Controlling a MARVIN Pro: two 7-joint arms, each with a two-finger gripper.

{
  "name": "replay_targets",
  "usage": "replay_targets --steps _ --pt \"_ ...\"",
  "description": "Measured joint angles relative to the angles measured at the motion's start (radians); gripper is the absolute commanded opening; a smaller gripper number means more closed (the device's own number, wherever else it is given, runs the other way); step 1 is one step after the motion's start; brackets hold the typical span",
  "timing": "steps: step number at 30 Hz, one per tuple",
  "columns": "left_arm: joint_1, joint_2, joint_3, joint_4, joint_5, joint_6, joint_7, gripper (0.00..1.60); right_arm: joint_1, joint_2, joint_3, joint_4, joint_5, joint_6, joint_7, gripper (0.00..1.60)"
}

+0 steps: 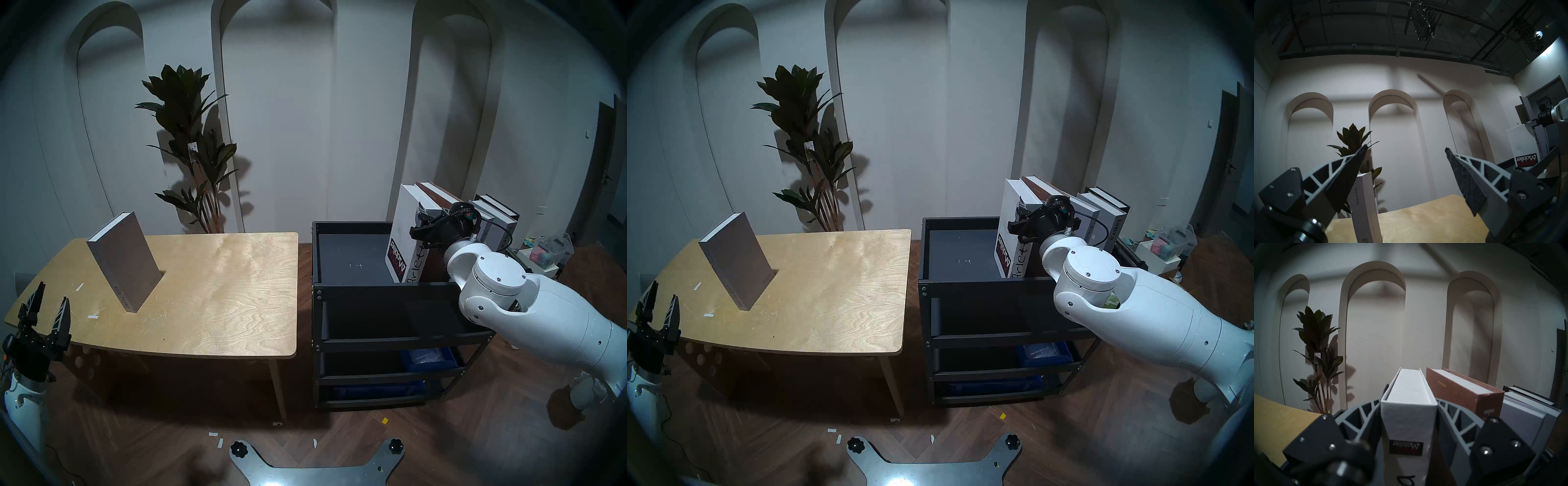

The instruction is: Move the books from the display table onto the shelf, standing them upright with spines facing out and tallest at one end

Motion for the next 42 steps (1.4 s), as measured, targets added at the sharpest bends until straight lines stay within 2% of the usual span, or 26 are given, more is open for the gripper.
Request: replay_targets --steps 3,9,10,11,12,26,31,38,42 --pt "0.0 0.0 0.0 0.0 0.0 0.0 0.0 1.6 -0.001 0.005 0.0 -0.002 0.0 -0.005 0.0 1.22" --pt "0.0 0.0 0.0 0.0 0.0 0.0 0.0 1.6 -0.002 0.014 0.0 -0.007 -0.001 -0.016 0.002 1.29" --pt "0.0 0.0 0.0 0.0 0.0 0.0 0.0 1.6 -0.002 0.017 0.0 -0.01 -0.001 -0.02 0.002 1.45" --pt "0.0 0.0 0.0 0.0 0.0 0.0 0.0 1.6 -0.002 0.018 0.001 -0.012 -0.001 -0.022 0.002 1.49" --pt "0.0 0.0 0.0 0.0 0.0 0.0 0.0 1.6 -0.002 0.02 0.002 -0.015 -0.001 -0.025 0.001 1.6" --pt "0.0 0.0 0.0 0.0 0.0 0.0 0.0 1.6 0.003 0.072 0.054 -0.111 -0.014 -0.084 -0.075 1.6" --pt "-0.011 0.008 0.002 0.021 -0.002 0.0 -0.013 1.6 -0.007 0.106 0.07 -0.191 -0.011 -0.137 -0.092 1.6" --pt "-0.027 0.024 -0.003 0.066 -0.01 0.001 -0.032 1.6 -0.05 0.135 0.028 -0.28 -0.003 -0.178 -0.059 1.6" --pt "-0.039 0.028 -0.005 0.078 -0.021 -0.002 -0.048 1.6 -0.097 0.156 -0.017 -0.35 -0.022 -0.235 -0.074 1.6"
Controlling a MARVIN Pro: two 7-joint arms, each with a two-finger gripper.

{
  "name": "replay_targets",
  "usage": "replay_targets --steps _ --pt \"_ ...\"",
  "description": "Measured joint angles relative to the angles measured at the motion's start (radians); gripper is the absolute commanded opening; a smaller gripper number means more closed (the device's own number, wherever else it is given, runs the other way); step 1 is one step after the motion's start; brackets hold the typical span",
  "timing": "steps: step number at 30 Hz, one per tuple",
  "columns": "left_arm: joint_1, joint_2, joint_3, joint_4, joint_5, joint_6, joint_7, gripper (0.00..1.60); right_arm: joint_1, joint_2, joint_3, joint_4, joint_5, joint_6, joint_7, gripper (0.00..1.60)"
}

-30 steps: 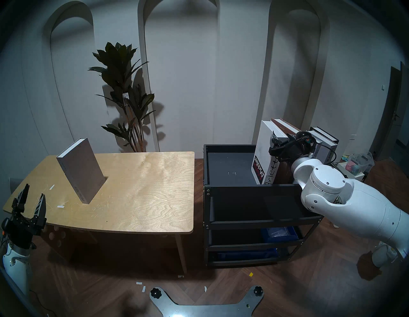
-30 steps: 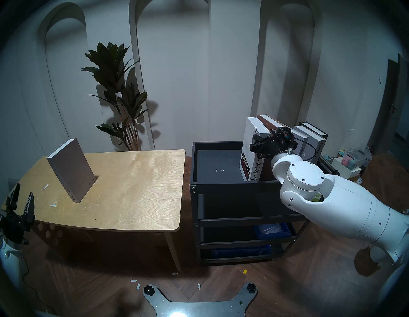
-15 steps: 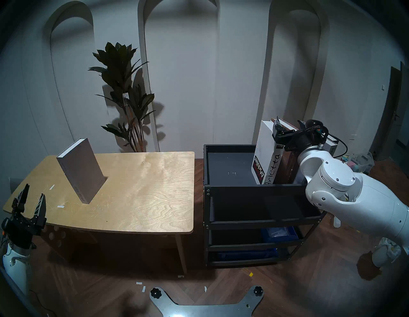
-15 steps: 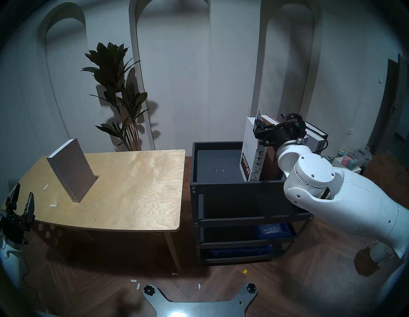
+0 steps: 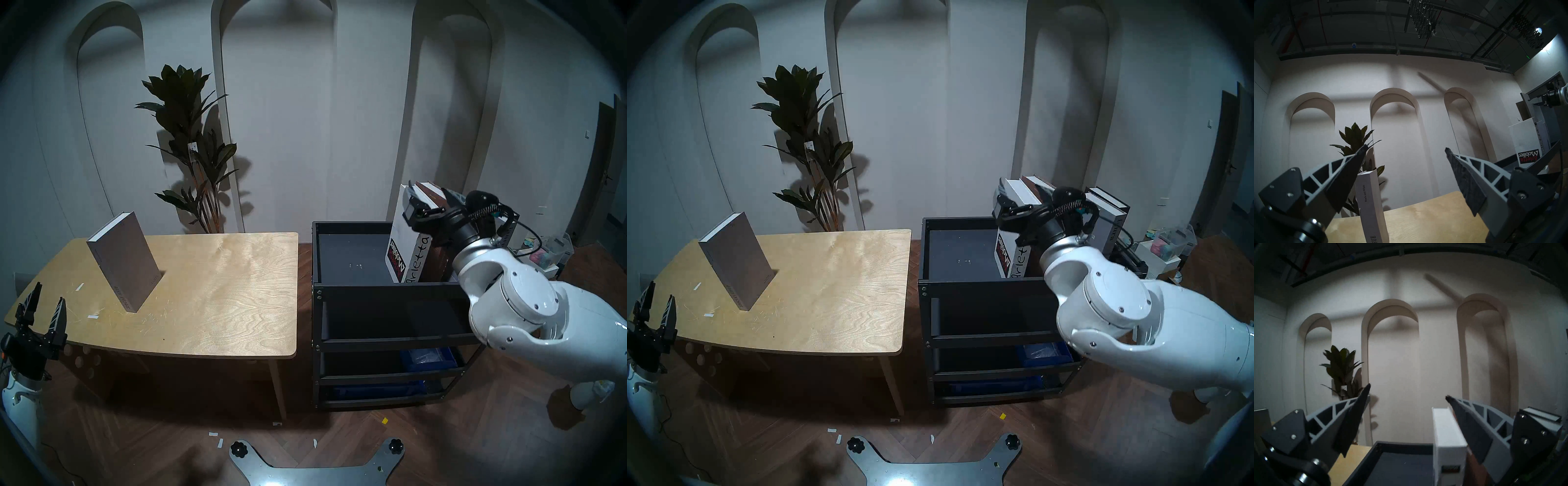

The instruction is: Move the books from the display table onto the shelf, standing them upright with spines facing out and tallest at one end

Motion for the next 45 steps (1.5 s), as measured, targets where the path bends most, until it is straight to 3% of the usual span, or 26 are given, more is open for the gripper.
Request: replay_targets --steps 8,12,22,31,45 --pt "-0.028 0.0 0.046 -0.011 0.006 -0.03 0.024 1.6 -0.081 0.001 -0.095 -0.026 -0.124 -0.117 -0.059 1.6" --pt "-0.047 -0.001 0.103 -0.038 0.039 -0.061 0.056 1.6 -0.122 -0.059 -0.181 0.066 -0.205 -0.179 -0.083 1.6" --pt "-0.056 -0.004 0.146 -0.078 0.082 -0.107 0.103 1.6 -0.121 -0.167 -0.288 0.217 -0.272 -0.21 -0.06 1.6" --pt "-0.056 -0.006 0.14 -0.105 0.111 -0.144 0.141 1.6 -0.098 -0.272 -0.383 0.337 -0.305 -0.21 -0.022 1.6" --pt "-0.038 -0.02 0.134 -0.153 0.147 -0.191 0.189 1.6 -0.055 -0.413 -0.468 0.507 -0.336 -0.214 0.0 1.6"
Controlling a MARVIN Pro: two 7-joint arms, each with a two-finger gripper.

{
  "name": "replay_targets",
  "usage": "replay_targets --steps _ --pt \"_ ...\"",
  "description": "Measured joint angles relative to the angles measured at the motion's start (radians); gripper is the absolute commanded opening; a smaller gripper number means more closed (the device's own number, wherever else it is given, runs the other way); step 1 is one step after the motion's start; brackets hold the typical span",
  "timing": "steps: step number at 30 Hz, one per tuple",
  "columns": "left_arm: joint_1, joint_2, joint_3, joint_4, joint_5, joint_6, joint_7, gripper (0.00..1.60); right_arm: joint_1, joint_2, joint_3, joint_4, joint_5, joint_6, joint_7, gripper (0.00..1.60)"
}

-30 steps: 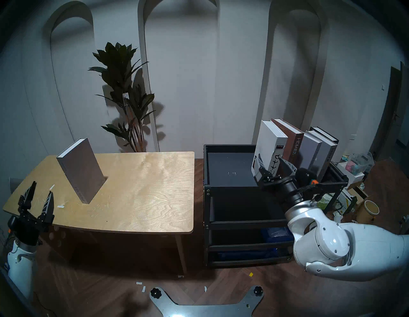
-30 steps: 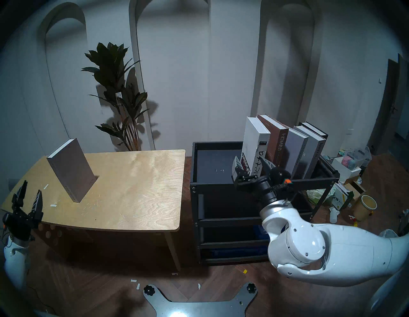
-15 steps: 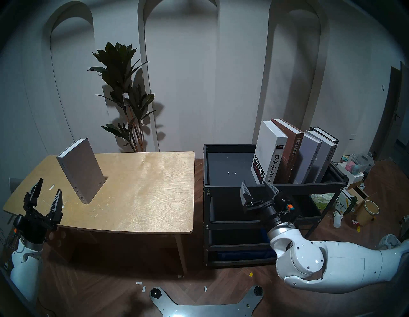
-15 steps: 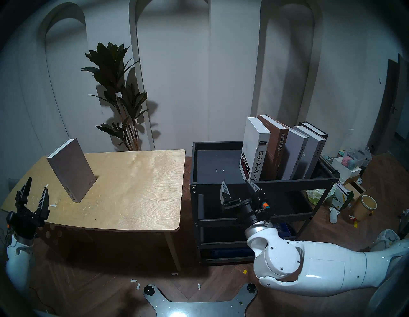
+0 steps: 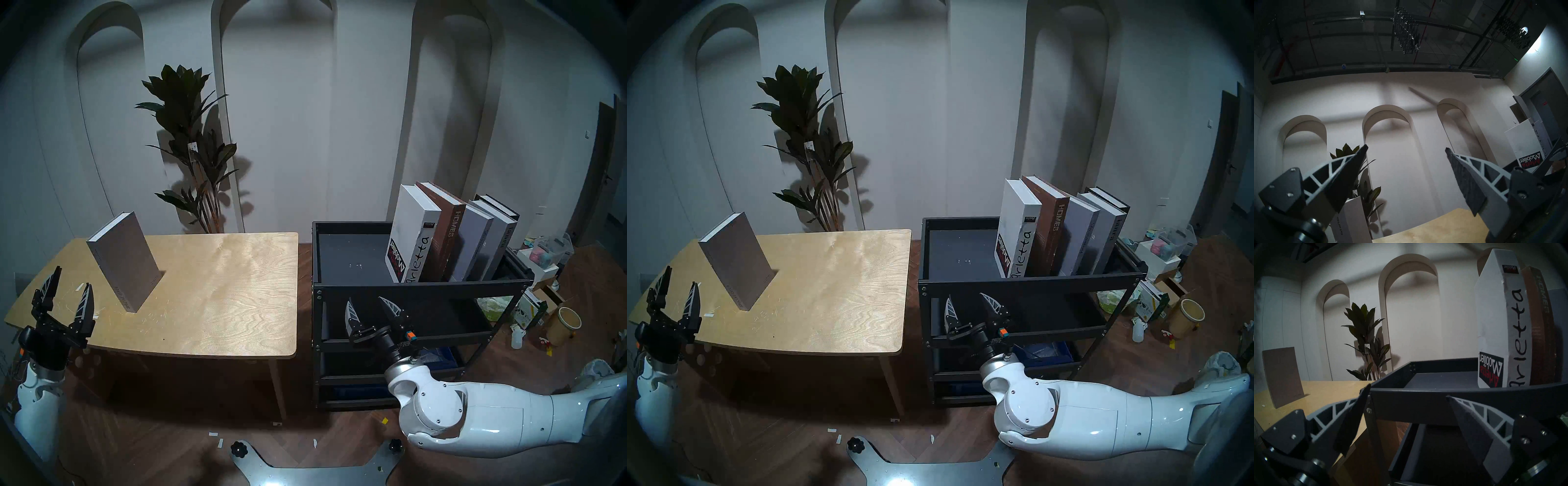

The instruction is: Move the books from the display table onto the shelf, standing them upright with spines facing out and tallest at one end

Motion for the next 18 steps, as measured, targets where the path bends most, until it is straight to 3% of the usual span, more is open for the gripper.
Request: replay_targets --steps 9,18 --pt "0.019 -0.014 0.001 -0.028 0.028 -0.029 0.03 1.6 0.028 -0.095 -0.034 0.101 -0.028 -0.023 -0.017 1.6" --pt "0.04 -0.014 -0.004 -0.046 0.051 -0.04 0.042 1.6 0.027 -0.198 -0.039 0.191 -0.087 -0.092 -0.13 1.6"
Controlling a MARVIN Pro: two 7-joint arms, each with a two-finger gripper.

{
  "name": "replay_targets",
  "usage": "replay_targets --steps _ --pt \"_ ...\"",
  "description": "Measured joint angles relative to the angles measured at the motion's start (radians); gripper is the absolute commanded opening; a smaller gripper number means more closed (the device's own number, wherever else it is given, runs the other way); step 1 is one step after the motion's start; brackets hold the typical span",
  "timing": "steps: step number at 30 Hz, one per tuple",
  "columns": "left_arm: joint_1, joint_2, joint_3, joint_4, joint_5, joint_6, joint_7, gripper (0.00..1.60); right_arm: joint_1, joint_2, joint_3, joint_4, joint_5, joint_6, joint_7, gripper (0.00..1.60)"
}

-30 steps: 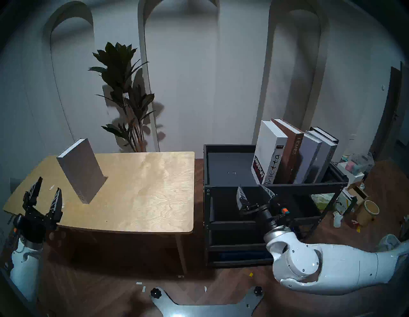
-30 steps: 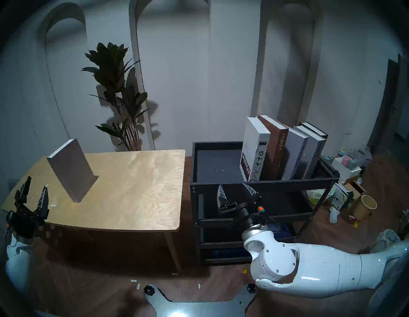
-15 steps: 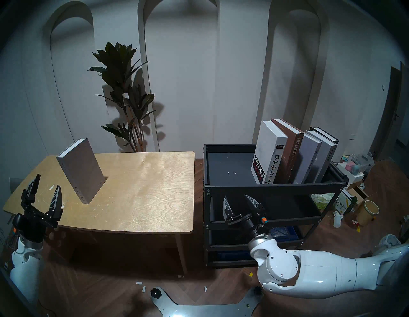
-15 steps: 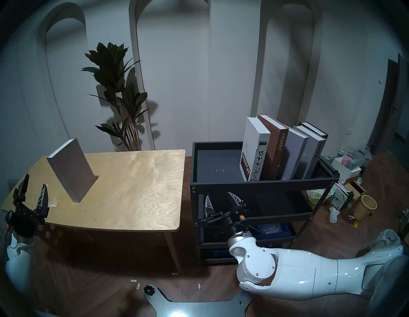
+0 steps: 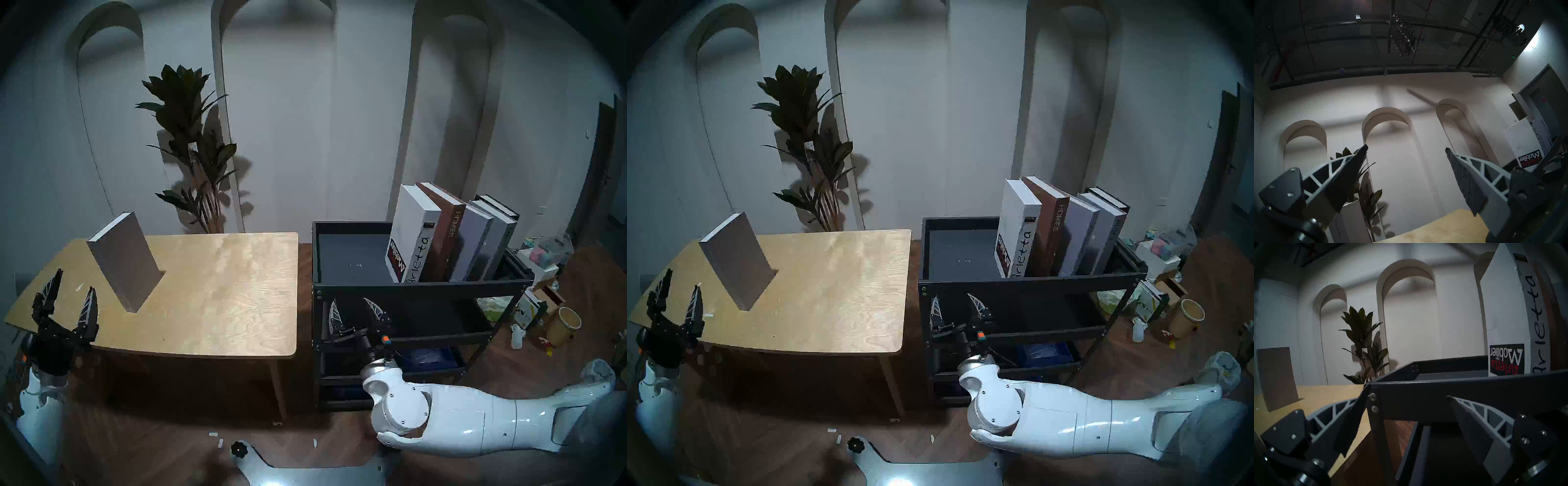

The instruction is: Move the books from the display table onto the shelf, standing them upright with spines facing out and tallest at one end

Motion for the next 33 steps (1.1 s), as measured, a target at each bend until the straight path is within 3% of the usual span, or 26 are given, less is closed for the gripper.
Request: replay_targets --steps 13,21,33 --pt "0.013 0.009 0.001 -0.006 -0.004 -0.002 0.002 1.6 -0.055 -0.13 0.004 0.092 -0.181 -0.061 -0.222 1.6" --pt "0.015 0.02 0.007 -0.005 -0.032 -0.003 0.003 1.6 -0.084 -0.186 0.028 0.139 -0.301 -0.068 -0.225 1.6" --pt "0.015 0.037 0.015 -0.004 -0.058 -0.003 0.003 1.6 -0.127 -0.228 0.086 0.163 -0.371 -0.067 -0.226 1.6"
